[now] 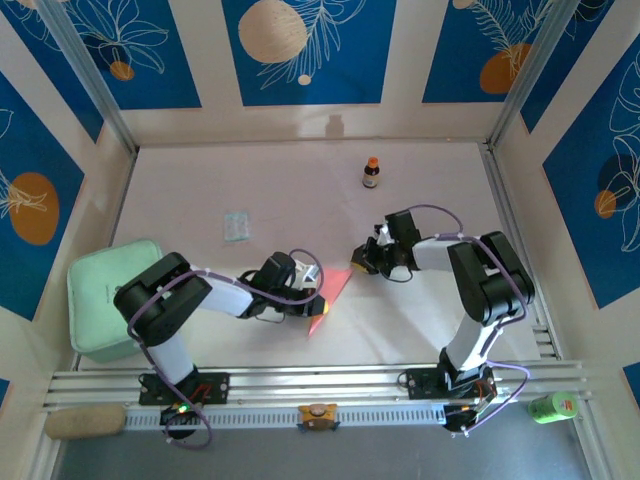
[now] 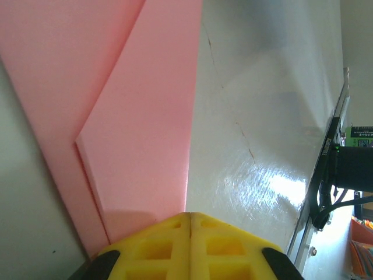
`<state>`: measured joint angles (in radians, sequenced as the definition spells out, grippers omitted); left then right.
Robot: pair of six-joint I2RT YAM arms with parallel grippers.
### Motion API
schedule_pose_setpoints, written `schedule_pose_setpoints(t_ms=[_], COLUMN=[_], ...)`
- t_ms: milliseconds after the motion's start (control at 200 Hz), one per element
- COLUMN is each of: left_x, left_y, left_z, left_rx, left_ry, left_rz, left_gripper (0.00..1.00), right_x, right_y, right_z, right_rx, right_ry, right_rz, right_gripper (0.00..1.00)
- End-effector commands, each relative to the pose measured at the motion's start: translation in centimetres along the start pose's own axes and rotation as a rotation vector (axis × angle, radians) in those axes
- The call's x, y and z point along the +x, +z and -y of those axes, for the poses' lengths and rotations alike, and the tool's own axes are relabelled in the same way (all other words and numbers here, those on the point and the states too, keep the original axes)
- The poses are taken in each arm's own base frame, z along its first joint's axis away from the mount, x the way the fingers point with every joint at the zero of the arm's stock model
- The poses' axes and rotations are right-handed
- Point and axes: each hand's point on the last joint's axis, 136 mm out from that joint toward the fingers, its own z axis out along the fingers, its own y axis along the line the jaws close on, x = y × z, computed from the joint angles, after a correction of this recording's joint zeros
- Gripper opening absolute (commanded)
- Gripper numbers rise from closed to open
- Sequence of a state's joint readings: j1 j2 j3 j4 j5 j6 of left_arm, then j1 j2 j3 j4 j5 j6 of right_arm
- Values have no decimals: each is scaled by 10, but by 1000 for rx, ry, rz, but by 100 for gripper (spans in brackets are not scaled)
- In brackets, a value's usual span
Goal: Fold a paper plane with a square sheet of paper (pick it up from the middle)
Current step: Fold the wing for the fifth time at the center of the table.
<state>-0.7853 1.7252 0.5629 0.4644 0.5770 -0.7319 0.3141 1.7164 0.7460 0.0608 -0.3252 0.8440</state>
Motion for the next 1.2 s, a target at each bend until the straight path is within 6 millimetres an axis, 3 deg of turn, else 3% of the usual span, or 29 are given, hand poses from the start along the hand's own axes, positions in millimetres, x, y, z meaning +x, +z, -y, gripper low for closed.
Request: schedule_pose_setpoints(t_ms=[0,120,230,375,595,855,1005,1195], left_x=[51,49,48,47,47,46,40,35], left_y=[-1,-1,-1,-1,-1,-2,-7,-17], left_z=[-45,-44,-43,-43,-42,-39,-22,-2], left_rx=[-132,-131,-129,-127,-122,-110,-63,-16], left_ry=[-147,-143,-141,-141,-142,-138,-131,-105], left_rz=[-148,-144,-140,-134,-129,-125,-121,-118], left_gripper=[0,0,0,0,0,0,0,4], right_x=[-9,5,35,70,107,111,109,109], right_y=[-28,-37,-23,-1,22,34,34,32], right_z=[-32,-52,-63,-58,-42,-12,9,9], right_rx=[-33,-70,-100,-76,-22,72,126,122], right_ry=[-72,-119,-143,-137,-108,-72,-44,-45], right_rz=[65,63,-20,-95,-175,-177,-154,-154], right_gripper=[16,17,11,5,3,2,2,2])
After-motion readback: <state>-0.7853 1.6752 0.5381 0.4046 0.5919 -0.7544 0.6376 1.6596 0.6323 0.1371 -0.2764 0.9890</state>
